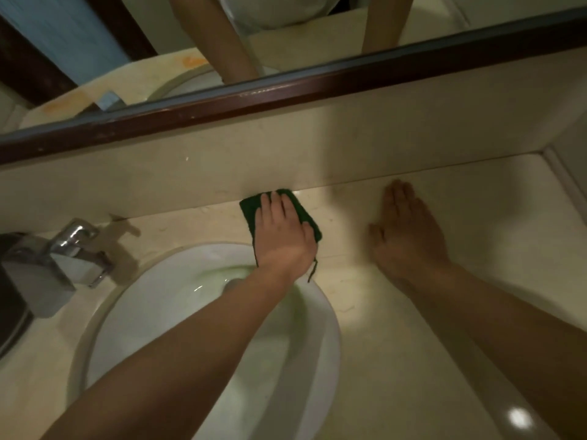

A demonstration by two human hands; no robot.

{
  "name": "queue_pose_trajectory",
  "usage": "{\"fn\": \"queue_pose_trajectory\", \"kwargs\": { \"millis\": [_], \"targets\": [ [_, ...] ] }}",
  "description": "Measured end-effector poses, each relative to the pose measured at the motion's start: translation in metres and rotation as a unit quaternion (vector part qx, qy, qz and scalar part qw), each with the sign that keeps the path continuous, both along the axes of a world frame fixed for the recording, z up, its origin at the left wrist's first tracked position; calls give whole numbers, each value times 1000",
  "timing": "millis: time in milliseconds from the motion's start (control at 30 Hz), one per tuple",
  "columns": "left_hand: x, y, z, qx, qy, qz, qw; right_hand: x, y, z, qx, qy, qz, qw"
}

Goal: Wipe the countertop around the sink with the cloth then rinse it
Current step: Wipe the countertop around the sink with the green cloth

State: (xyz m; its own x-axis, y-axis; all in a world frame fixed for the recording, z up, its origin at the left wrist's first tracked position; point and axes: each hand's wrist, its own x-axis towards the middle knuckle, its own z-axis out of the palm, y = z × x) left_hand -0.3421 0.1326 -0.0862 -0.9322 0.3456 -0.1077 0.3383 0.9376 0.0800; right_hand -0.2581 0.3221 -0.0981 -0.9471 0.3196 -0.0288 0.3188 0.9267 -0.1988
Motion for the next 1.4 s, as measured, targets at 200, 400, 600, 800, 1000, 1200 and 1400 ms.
{"fn": "queue_pose_trajectory", "kwargs": {
  "millis": [200,400,600,800,1000,1200,1400],
  "targets": [
    [5,31,7,-32,-13,-71,997,9,32,0,14,26,-4,1000],
    [8,54,10,-9,-27,-210,977,11,35,-6,7,47,-6,999],
    [34,60,8,25,-52,-418,907,15,37,-3,-3,45,-127,991],
    [-11,10,12,-22,-44,-250,967,12,40,2,11,30,-113,993],
    [-8,26,12,-31,-49,-264,963,10,40,-3,12,27,-108,994],
    [14,97,16,-13,-25,-355,935,12,47,-1,-60,68,-108,990],
    [89,74,8,10,-55,-511,858,82,83,-6,26,72,-66,995]
  ]
}}
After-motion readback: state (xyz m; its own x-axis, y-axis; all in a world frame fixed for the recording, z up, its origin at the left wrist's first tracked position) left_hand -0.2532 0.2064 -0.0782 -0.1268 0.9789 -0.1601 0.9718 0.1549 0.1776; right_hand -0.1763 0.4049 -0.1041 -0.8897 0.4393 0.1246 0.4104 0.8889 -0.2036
